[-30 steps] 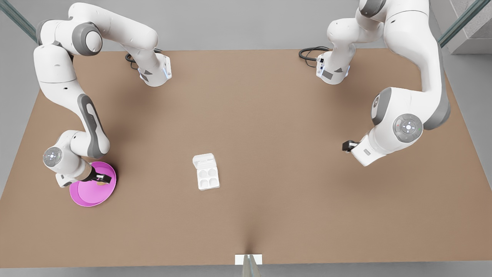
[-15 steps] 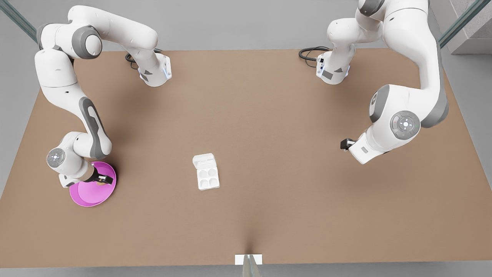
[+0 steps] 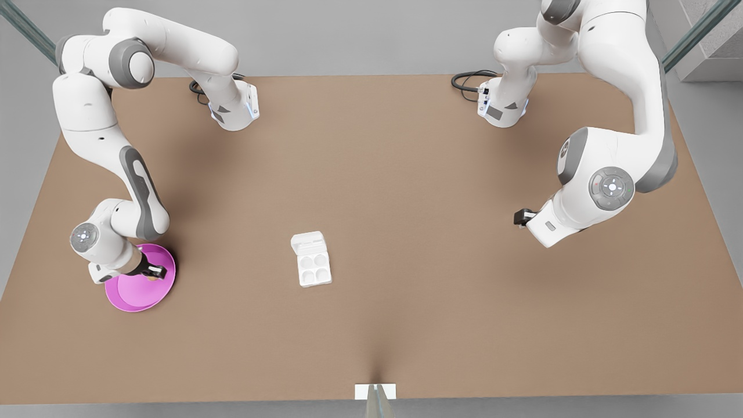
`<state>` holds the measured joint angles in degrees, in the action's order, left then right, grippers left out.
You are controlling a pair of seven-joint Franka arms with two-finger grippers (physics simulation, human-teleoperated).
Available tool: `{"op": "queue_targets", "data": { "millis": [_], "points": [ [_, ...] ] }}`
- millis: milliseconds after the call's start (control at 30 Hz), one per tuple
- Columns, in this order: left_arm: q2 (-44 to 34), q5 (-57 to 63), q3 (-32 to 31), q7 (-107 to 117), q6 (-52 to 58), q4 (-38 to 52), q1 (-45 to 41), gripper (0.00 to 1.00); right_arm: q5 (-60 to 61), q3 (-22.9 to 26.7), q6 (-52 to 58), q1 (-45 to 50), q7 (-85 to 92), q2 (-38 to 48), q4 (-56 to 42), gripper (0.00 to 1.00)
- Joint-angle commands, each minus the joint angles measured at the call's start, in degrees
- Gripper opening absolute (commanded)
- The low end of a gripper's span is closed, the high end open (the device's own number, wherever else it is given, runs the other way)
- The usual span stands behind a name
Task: Pack egg into the box and close the box lid
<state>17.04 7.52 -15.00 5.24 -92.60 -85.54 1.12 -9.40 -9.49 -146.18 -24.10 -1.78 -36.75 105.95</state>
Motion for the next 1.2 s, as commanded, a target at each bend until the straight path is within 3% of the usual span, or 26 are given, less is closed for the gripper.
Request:
{"op": "queue_targets", "data": {
  "millis": [0,200,467,633,867,967,1167],
  "points": [
    [-0.1,0.0,0.0,0.2,0.1,0.0,0.0,1.0,-0.2,0.0,2.5,0.3,-0.2,1.1,0.0,0.55],
    [-0.3,0.0,0.0,0.2,0.1,0.0,0.0,1.0,0.5,-0.5,16.4,10.8,-7.2,4.6,-5.6,0.55],
    [-0.4,0.0,0.0,0.3,0.6,-0.1,0.3,1.0,8.9,11.7,23.0,37.3,-21.5,2.3,-13.3,0.56],
    [-0.3,0.0,0.1,0.3,0.4,-0.1,0.3,1.0,11.7,12.8,28.8,46.3,-29.9,0.0,-18.7,0.56],
    [-0.3,0.1,0.1,0.3,0.4,-0.1,0.3,1.0,13.0,14.2,33.3,50.2,-32.3,-6.3,-30.1,0.57],
    [-0.3,0.1,0.1,0.3,0.4,-0.1,0.4,1.0,17.5,19.4,33.3,55.1,-33.9,-9.5,-33.6,0.57],
    [-0.3,0.2,0.1,0.9,0.5,-0.1,0.3,1.0,18.7,19.5,33.3,58.1,-37.7,-9.6,-32.9,0.57]
  ]
}}
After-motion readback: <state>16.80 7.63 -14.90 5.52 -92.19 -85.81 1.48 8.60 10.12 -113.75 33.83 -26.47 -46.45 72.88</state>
